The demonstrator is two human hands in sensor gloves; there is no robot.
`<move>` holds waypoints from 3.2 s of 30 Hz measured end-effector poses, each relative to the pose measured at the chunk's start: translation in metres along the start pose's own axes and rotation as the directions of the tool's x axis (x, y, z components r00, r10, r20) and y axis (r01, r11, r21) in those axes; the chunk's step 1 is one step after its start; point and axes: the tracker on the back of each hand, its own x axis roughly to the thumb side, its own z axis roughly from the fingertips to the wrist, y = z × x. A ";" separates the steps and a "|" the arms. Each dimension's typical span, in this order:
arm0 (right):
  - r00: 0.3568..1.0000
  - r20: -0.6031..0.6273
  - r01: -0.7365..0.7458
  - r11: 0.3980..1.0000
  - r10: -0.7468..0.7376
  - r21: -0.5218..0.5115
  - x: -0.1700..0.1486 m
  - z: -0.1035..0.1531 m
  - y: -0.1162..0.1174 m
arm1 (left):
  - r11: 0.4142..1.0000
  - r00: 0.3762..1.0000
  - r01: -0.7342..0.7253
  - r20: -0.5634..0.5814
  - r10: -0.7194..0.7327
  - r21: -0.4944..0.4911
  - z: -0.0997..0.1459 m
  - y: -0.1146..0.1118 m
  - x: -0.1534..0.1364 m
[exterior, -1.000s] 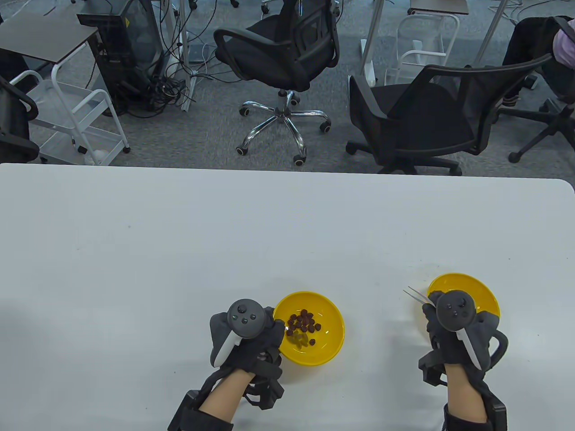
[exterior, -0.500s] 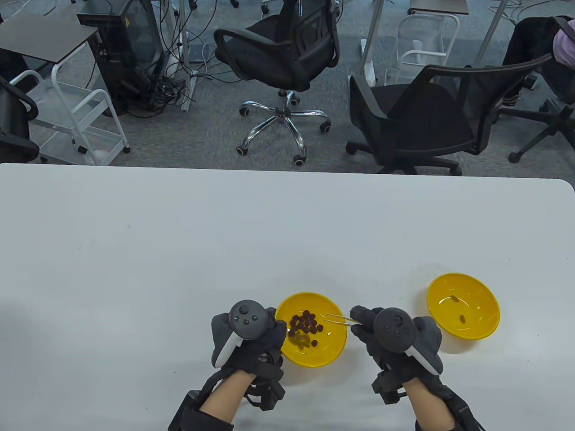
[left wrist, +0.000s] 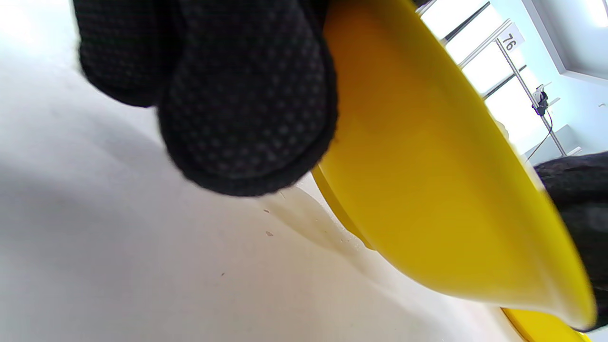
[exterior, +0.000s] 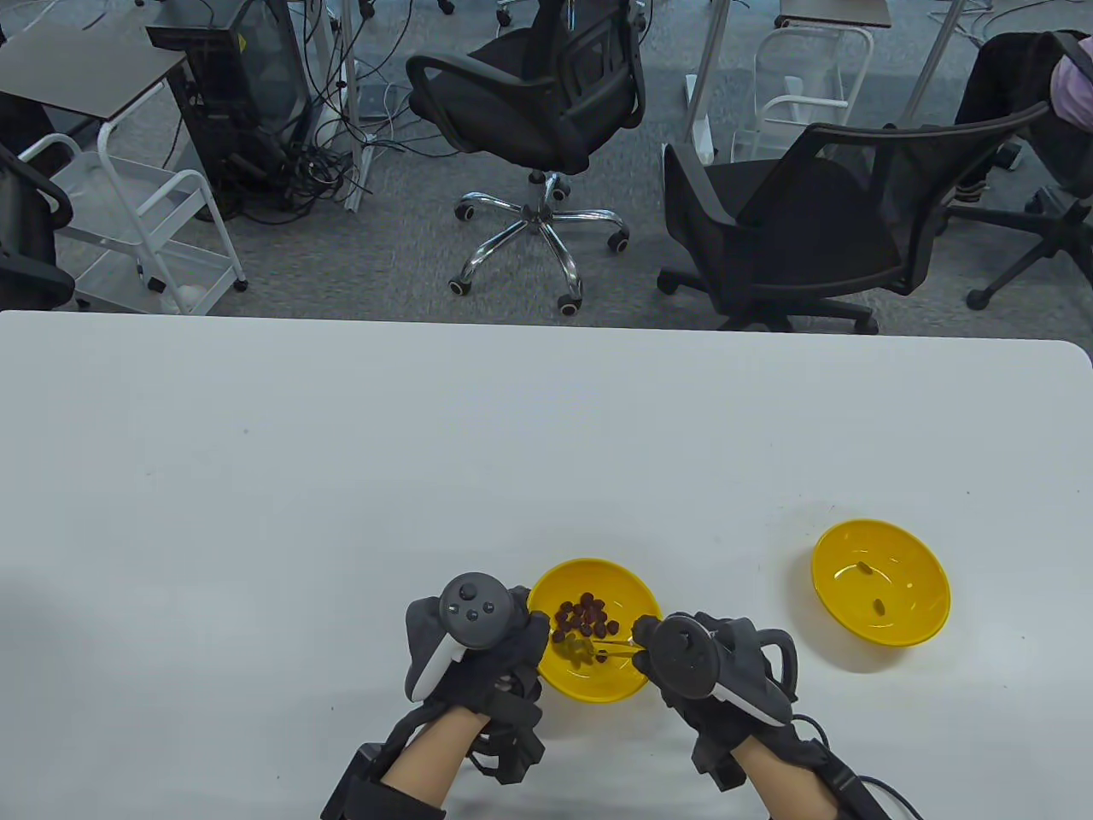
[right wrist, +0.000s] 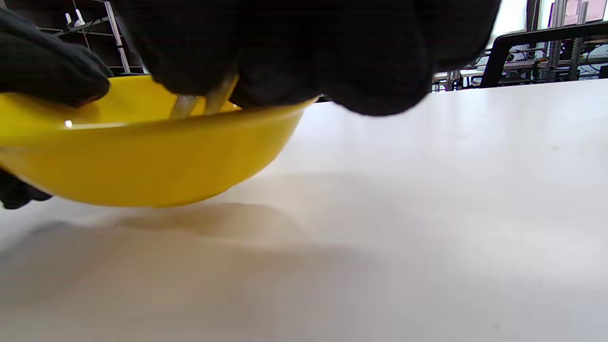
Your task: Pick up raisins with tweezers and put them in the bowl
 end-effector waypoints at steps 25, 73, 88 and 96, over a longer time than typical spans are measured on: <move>0.957 -0.113 0.247 0.955 -0.267 -0.162 -0.046 0.003 -0.033 | 1.000 1.000 -0.006 -0.023 0.007 0.016 -0.001 0.004 -0.004; 0.771 -0.543 0.176 0.930 -0.333 -0.322 -0.157 0.016 -0.043 | 1.000 0.999 -0.008 -0.043 0.009 0.021 -0.001 0.008 -0.006; 0.978 -0.103 0.173 0.981 -0.182 -0.093 -0.031 0.001 -0.020 | 1.000 1.000 -0.008 -0.028 0.008 0.011 -0.001 0.005 -0.004; 0.998 0.012 0.068 0.998 -0.068 -0.015 0.001 0.003 -0.005 | 1.000 1.000 -0.010 -0.023 0.010 0.010 -0.001 0.004 -0.004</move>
